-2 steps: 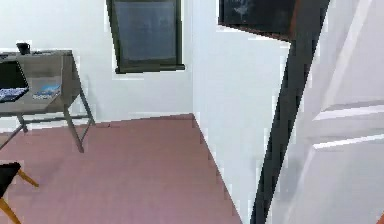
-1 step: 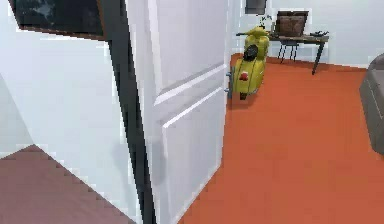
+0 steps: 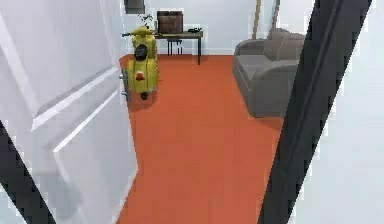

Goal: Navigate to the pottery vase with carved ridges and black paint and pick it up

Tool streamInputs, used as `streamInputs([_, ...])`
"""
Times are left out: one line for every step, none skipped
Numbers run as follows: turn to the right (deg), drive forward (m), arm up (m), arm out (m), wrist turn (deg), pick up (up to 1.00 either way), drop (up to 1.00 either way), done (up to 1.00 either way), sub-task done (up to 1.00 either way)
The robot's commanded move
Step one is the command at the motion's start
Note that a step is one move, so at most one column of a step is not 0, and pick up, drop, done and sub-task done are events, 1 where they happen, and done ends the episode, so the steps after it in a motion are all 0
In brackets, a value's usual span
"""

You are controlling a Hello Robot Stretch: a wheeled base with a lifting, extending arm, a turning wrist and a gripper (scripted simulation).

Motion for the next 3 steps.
streamInputs([0.0, 0.75, 0.0, 0.0, 0.0, 0.0, 0.0, 0.0, 0.0])
streamInputs([6.0, 0.0, 0.0, 0.0, 0.0, 0.0, 0.0, 0.0, 0.0])
streamInputs([0.0, 1.0, 0.0, 0.0, 0.0, 0.0, 0.0, 0.0, 0.0])
